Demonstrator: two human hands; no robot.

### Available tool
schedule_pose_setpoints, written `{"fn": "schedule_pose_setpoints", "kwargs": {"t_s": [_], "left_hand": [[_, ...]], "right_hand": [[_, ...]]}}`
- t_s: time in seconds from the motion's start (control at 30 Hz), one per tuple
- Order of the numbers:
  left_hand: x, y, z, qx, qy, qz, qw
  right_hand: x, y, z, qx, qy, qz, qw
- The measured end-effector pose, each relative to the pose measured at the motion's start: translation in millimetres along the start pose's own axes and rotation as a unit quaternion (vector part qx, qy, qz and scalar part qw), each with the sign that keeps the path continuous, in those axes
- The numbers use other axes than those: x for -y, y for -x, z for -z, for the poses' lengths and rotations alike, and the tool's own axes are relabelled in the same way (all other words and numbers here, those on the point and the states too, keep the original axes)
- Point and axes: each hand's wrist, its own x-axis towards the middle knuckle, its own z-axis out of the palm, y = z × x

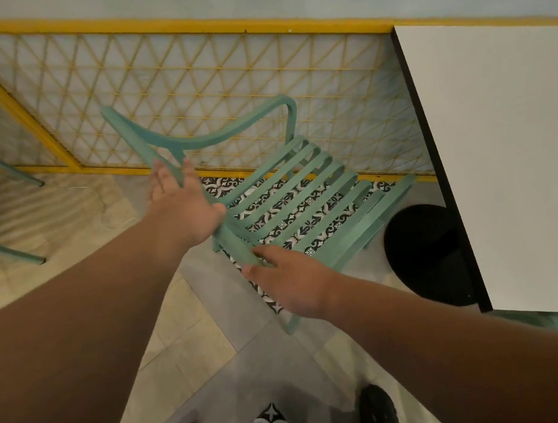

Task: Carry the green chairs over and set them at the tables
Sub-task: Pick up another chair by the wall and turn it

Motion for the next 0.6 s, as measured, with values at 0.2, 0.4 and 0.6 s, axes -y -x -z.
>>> {"fn": "schedule_pose_setpoints", "kwargs": {"t_s": [0.2,0.4,0.6], "left_hand": [[-12,14,-18,-0.104,0.34,0.081,0.931],[-32,1,-21,-0.141,0.279,0.117,0.943],[-20,-14,-17,-0.126,0.256,0.091,0.954]], "right_hand": [[-17,14,0,0.012,0.004,0.054,0.998],[-14,7,-7,0.0,0.072,0.071,0.995],[-1,0,-10,0.005,0.071,0.075,0.995]]}}
